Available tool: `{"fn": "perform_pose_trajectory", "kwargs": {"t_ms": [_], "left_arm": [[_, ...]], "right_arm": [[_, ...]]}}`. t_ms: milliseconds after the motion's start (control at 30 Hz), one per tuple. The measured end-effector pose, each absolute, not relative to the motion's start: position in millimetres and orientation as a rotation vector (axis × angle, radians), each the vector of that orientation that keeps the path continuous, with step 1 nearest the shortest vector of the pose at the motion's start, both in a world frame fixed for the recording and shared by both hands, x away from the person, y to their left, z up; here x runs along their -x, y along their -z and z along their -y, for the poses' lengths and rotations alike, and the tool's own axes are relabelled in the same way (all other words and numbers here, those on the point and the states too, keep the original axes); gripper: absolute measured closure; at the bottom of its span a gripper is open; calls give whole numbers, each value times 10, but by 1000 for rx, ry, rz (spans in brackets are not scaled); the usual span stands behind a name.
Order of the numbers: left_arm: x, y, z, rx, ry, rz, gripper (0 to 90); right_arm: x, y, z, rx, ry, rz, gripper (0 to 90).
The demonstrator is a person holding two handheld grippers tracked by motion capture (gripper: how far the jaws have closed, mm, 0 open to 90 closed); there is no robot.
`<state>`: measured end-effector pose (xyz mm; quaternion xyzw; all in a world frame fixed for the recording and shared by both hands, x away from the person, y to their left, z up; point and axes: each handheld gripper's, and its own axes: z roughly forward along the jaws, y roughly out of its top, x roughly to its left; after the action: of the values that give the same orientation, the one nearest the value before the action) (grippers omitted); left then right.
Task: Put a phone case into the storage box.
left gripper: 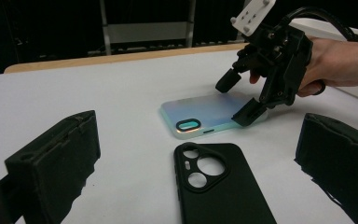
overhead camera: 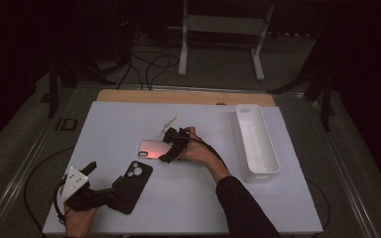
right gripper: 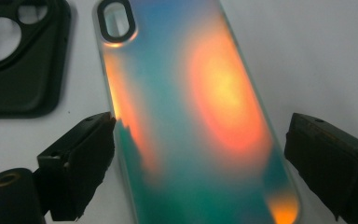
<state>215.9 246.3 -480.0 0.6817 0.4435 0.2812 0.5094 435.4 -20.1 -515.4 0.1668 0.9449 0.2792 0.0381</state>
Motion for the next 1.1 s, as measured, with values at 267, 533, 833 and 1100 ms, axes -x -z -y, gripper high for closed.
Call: {"fn": "perform_pose_trajectory", "kwargs": {"t_ms": [267,533,833,1100], "left_arm": [[-2158,4803,-2461,-1644,-677,-1068,0],[-2155,4802,-2456,-1644,-680,-1069,1],[-2153,4800,-2449,-1643,-682,-1071,1],[-2158,4804,-2460,-1645,-683,-1080,1]], "right_arm": [[-4330,5171,200,-499,-801,-2926,95],[-4233,5128,206,-466,-714,-2954,135],[-4162,5090,189,-450,-619,-2991,161],[-4130,5073,181,-532,-582,-2973,169]]}}
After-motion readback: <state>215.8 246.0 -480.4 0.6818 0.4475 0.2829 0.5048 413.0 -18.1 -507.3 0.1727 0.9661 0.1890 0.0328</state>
